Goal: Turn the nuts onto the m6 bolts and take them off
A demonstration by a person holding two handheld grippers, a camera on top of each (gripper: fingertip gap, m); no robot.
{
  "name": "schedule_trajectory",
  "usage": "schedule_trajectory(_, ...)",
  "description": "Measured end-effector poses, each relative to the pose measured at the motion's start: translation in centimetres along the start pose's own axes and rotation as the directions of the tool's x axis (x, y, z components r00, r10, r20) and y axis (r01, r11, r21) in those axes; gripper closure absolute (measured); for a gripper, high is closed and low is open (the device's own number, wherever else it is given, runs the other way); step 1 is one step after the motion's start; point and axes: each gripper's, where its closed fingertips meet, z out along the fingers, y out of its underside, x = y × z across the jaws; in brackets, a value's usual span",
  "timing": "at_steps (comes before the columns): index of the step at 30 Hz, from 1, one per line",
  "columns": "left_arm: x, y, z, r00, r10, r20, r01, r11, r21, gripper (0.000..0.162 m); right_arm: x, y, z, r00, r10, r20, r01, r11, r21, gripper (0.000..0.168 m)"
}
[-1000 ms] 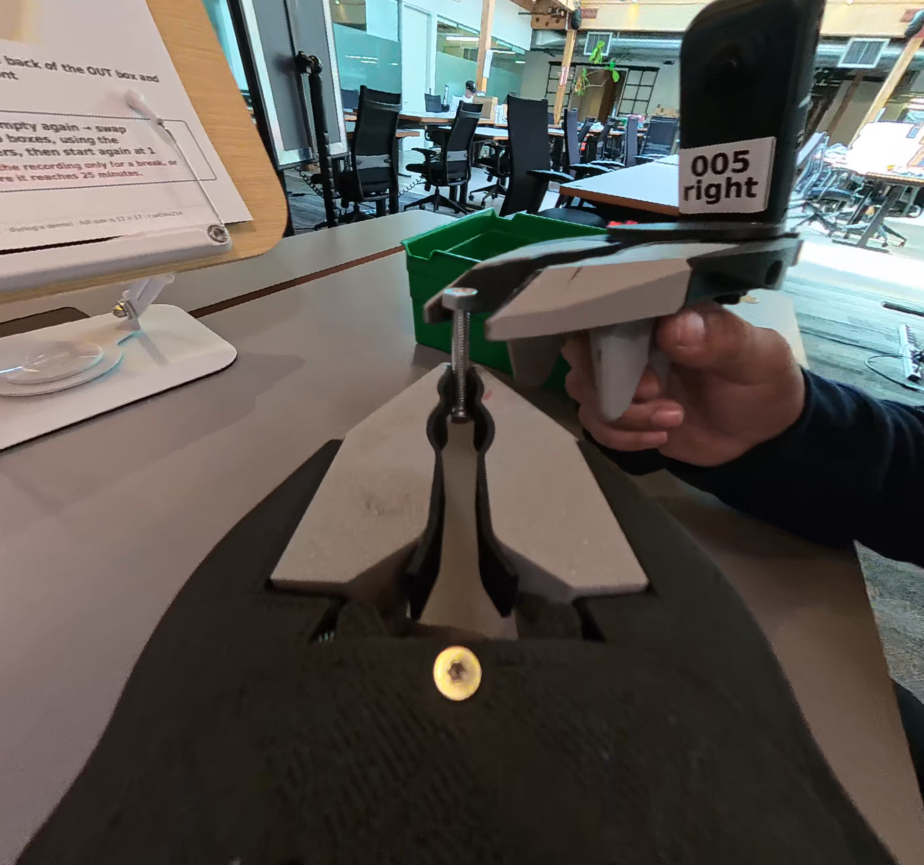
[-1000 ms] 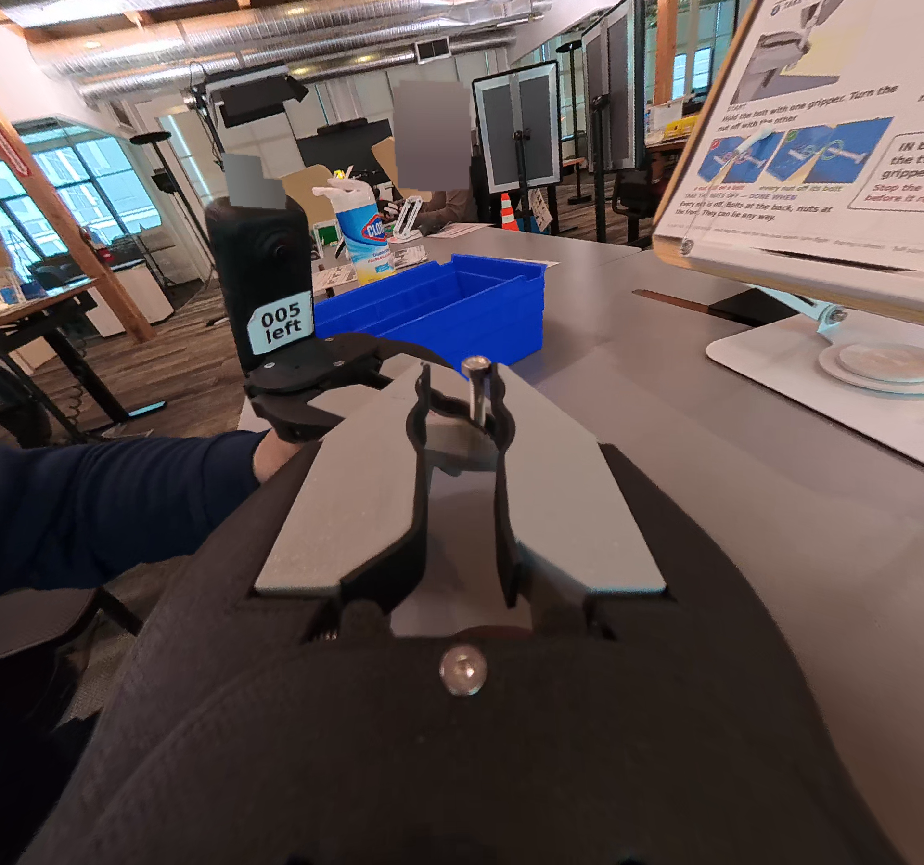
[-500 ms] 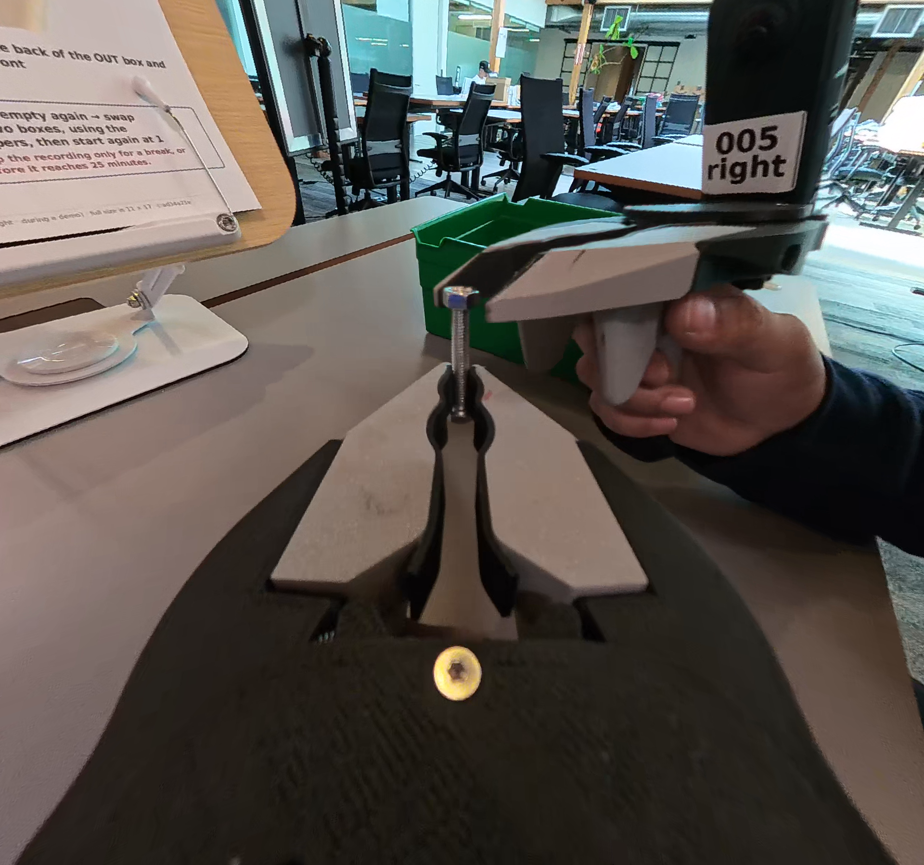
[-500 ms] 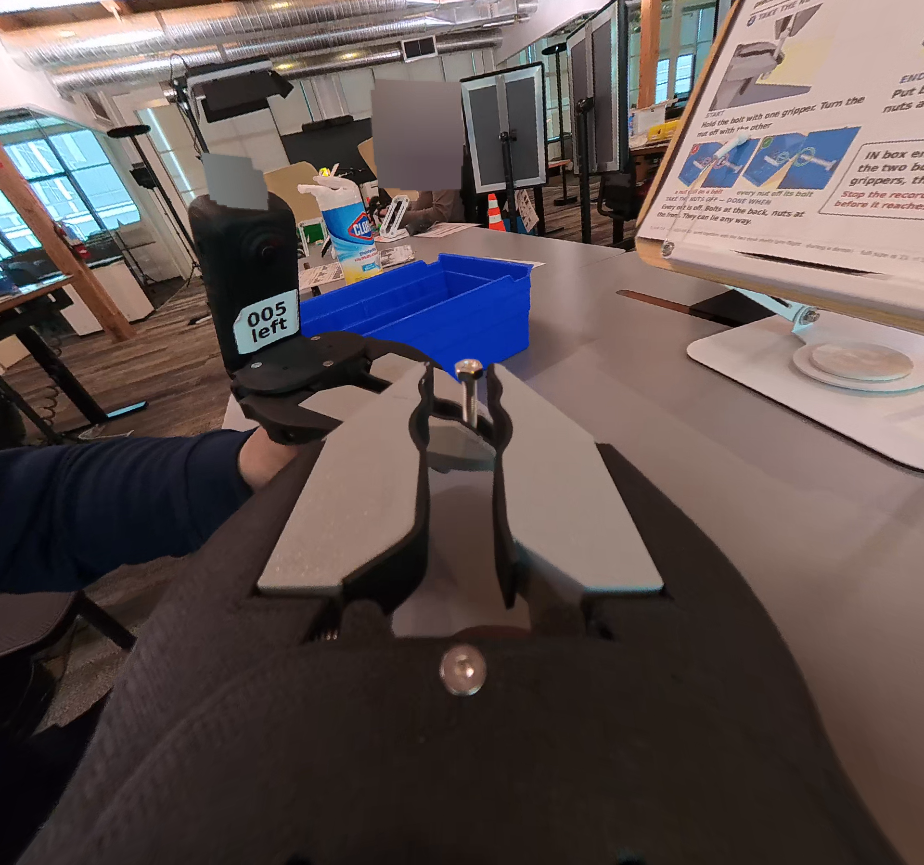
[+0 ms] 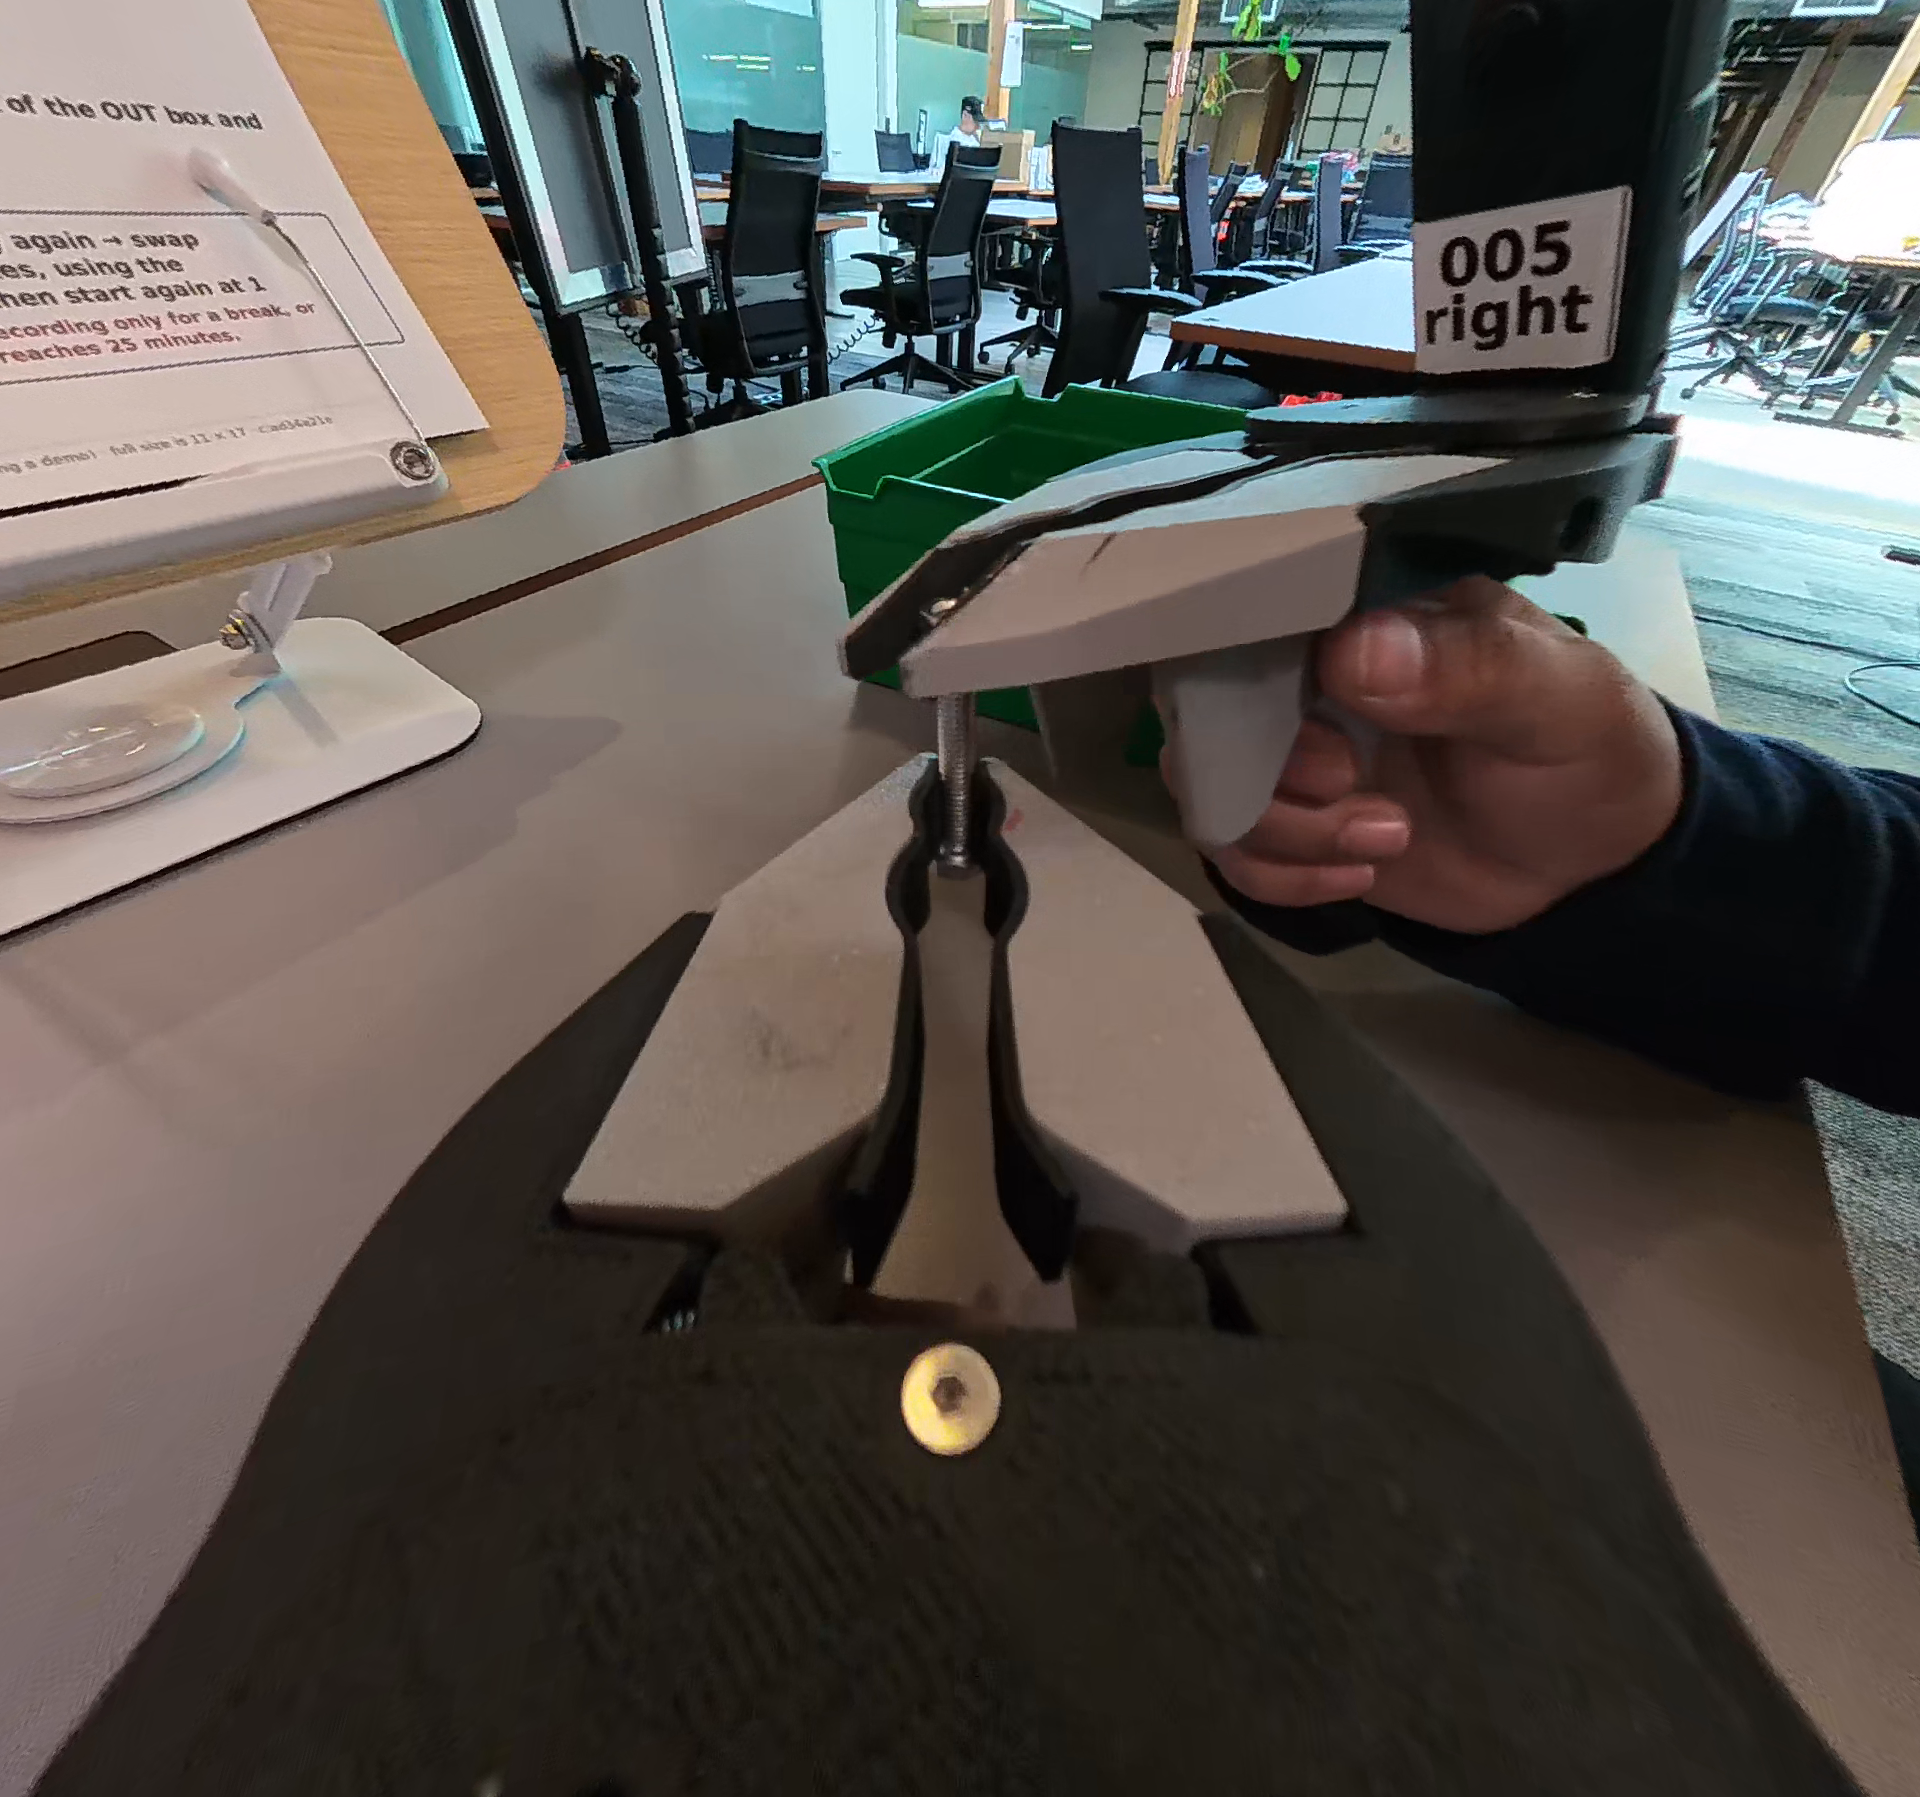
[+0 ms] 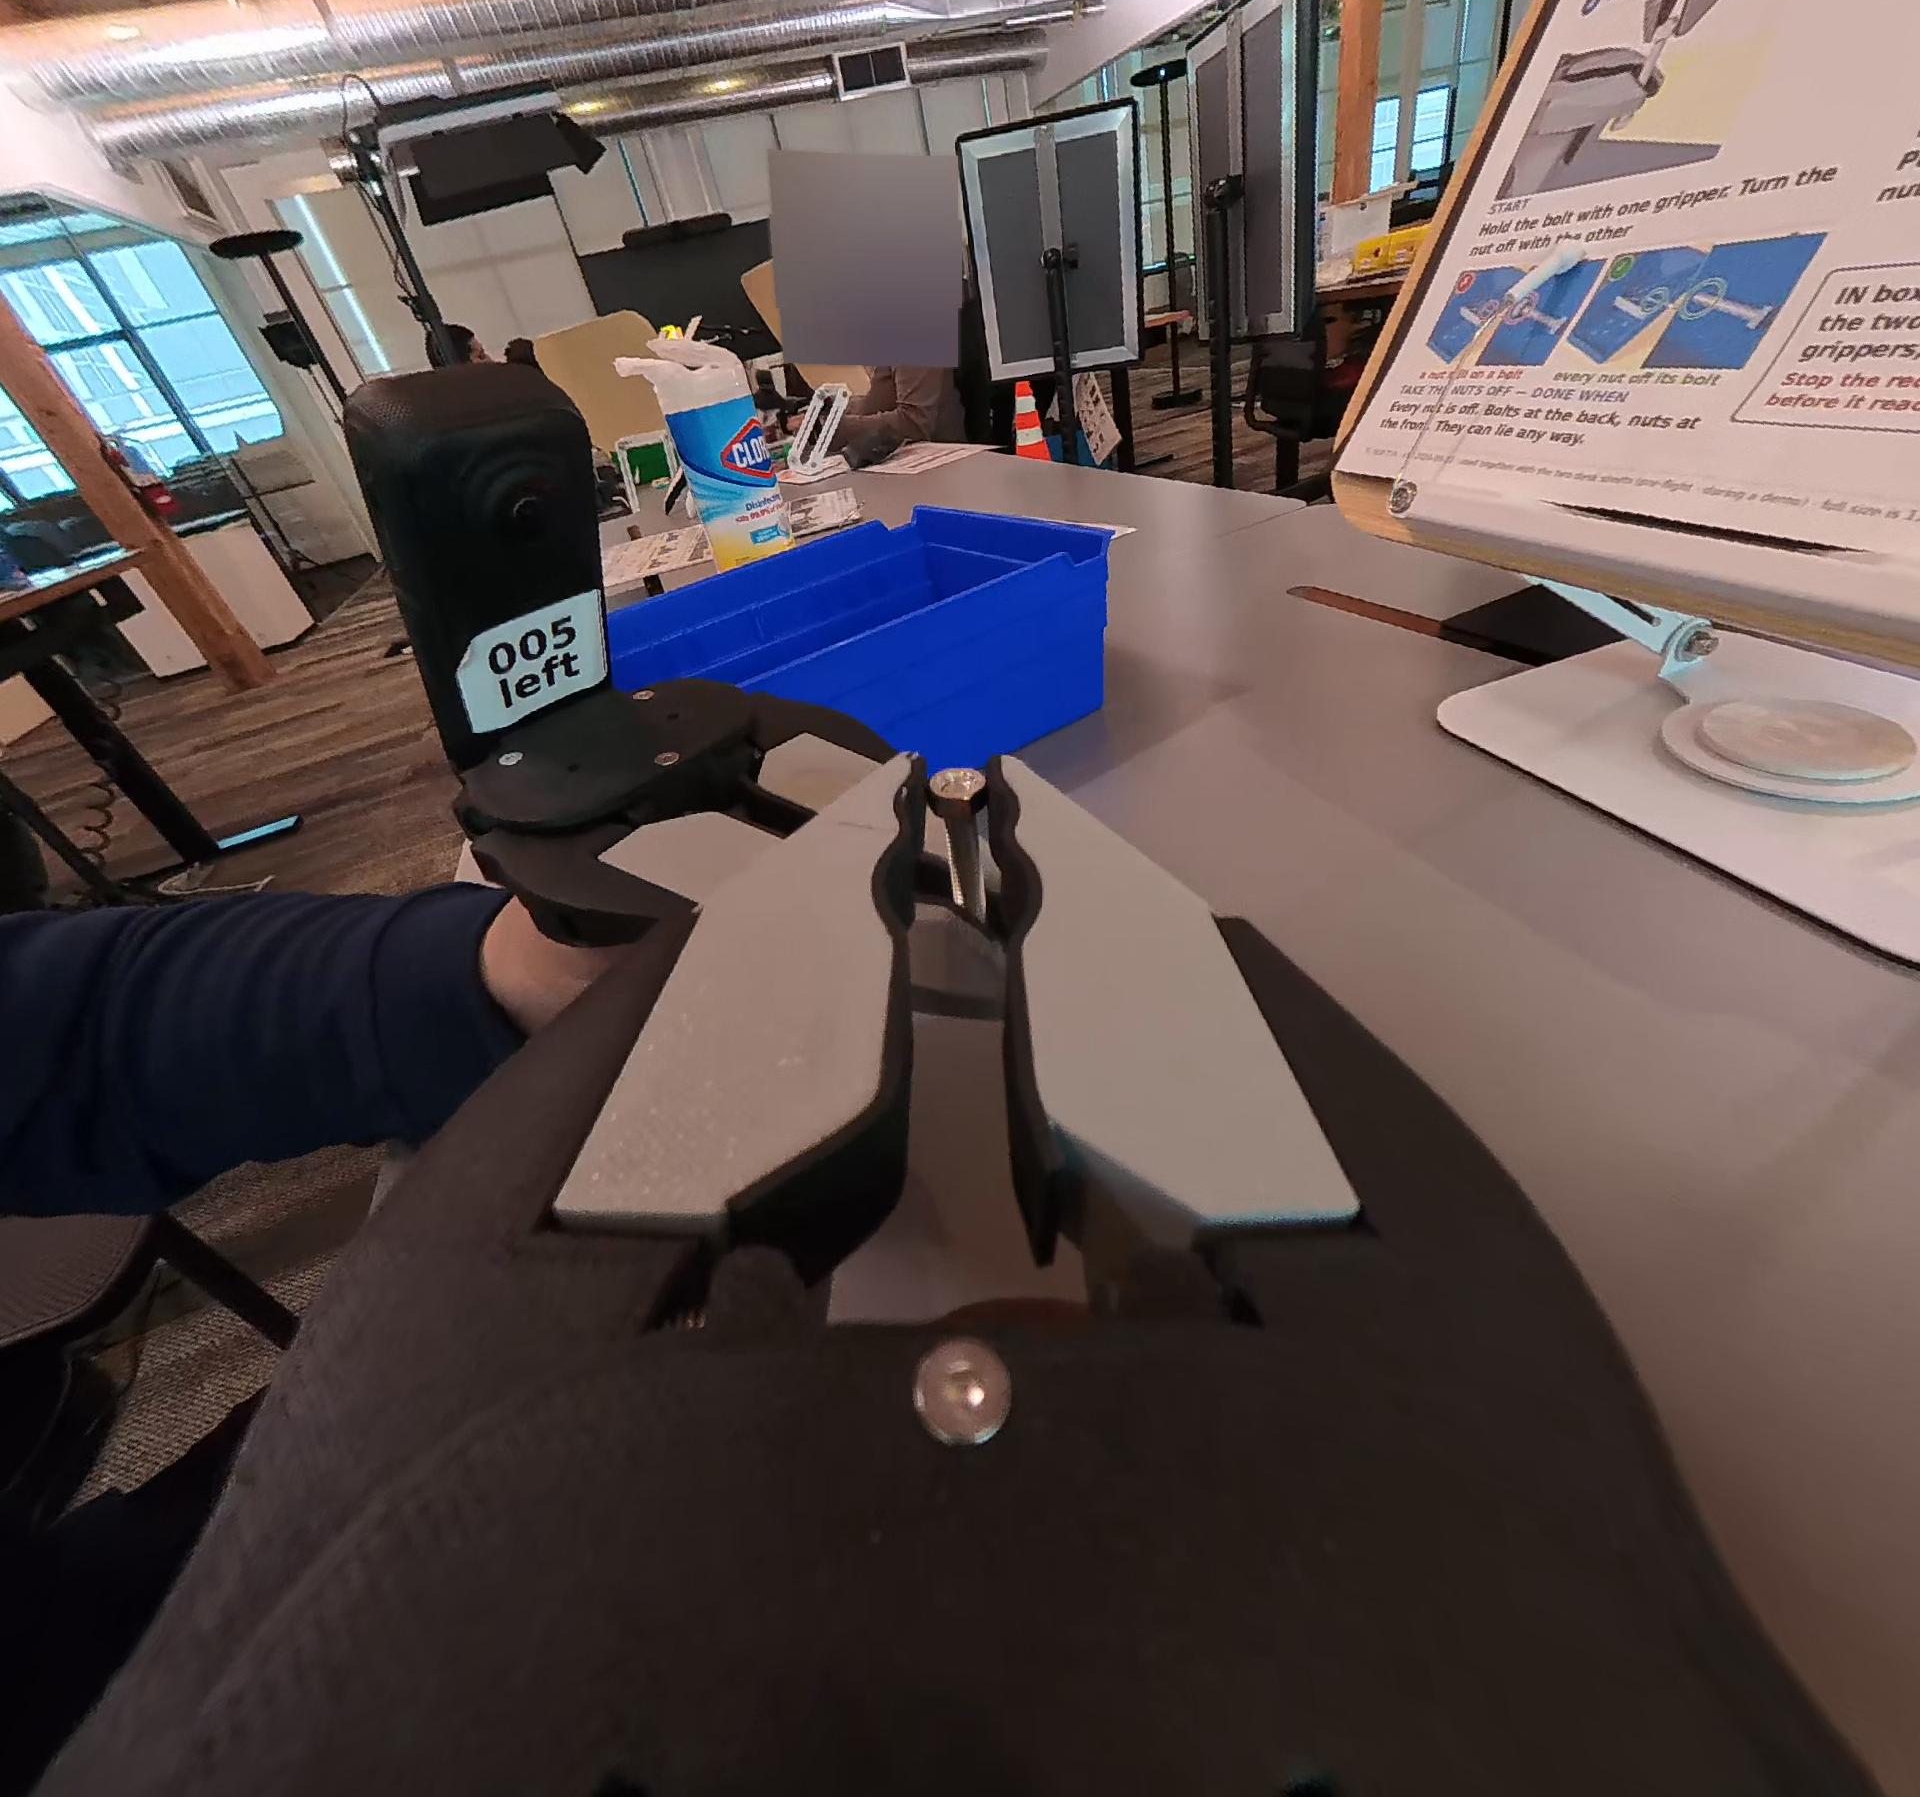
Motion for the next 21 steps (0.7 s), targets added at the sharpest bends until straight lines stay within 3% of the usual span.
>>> schedule_trajectory(6,0.2,0.0,0.0,1.0,-0.005,-0.013,0.005,1.0,0.001,0.16,-0.3,0.0,0.1,1.0,-0.006,0.019,0.006,1.0,0.0,0.16)
schedule_trajectory(10,-0.4,0.0,0.0,1.0,0.013,0.026,-0.013,1.0,0.004,0.16,-0.2,-0.1,0.1,1.0,-0.001,0.01,0.001,1.0,0.004,0.147)
schedule_trajectory(21,-1.8,0.3,-0.3,0.994,0.031,0.101,-0.028,0.999,-0.028,0.16,0.0,0.0,0.0,0.992,-0.111,-0.063,0.111,0.994,-0.017,0.151)
